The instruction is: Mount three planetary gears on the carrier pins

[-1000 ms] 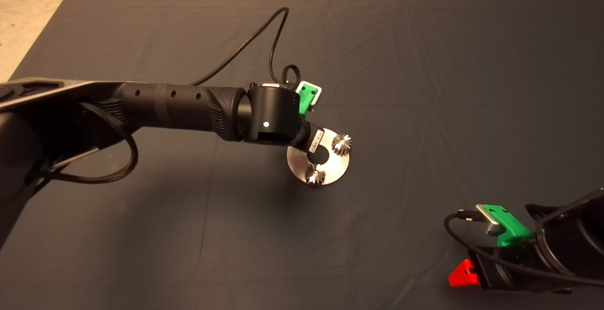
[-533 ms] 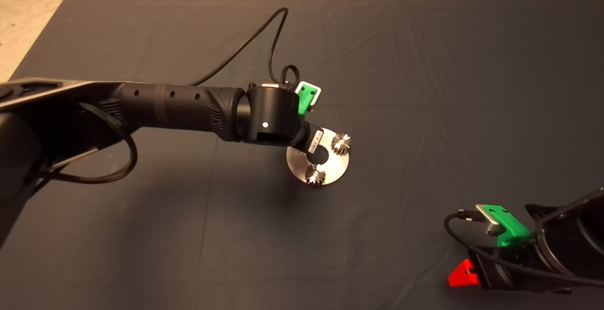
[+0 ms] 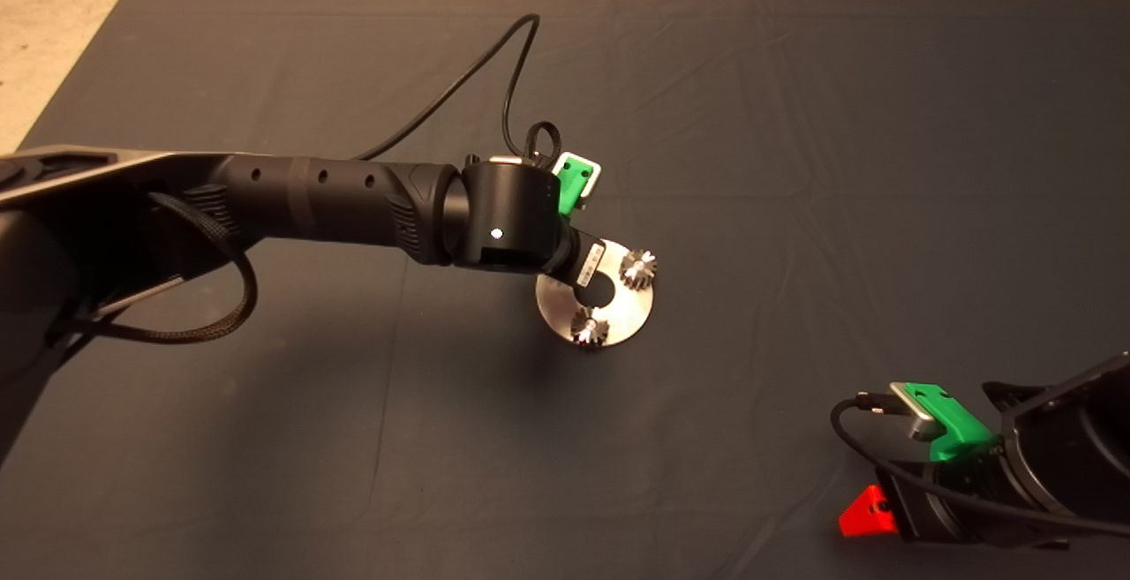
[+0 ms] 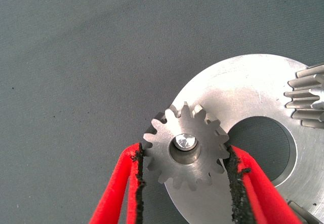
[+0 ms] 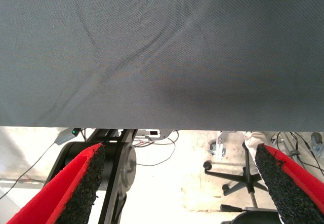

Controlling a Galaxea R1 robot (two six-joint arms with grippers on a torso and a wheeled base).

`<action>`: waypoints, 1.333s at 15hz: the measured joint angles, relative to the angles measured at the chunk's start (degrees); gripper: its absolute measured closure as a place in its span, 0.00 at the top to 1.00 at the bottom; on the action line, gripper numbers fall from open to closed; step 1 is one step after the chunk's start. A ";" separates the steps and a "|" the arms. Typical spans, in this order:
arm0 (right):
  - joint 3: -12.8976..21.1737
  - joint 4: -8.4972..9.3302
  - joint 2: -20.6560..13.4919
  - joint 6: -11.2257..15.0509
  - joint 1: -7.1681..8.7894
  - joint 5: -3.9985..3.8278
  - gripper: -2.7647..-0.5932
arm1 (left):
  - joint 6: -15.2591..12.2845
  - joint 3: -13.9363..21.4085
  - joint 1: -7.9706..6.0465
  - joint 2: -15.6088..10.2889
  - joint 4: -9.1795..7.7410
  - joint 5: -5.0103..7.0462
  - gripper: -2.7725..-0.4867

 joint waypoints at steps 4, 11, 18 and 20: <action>0.00 0.00 0.00 -0.01 0.00 0.02 0.74 | 0.00 0.06 0.00 0.00 0.00 0.15 0.24; 0.00 0.00 0.00 0.00 0.00 0.00 0.74 | 0.00 0.13 -0.02 -0.05 0.02 0.56 0.36; 0.00 0.04 0.01 -0.01 2.08 -0.02 0.74 | -7.34 15.52 -0.50 -10.53 -3.53 0.56 0.36; 0.00 0.09 1.13 -0.01 4.14 -0.07 0.74 | -12.13 24.57 -0.48 -17.56 -5.62 0.63 0.36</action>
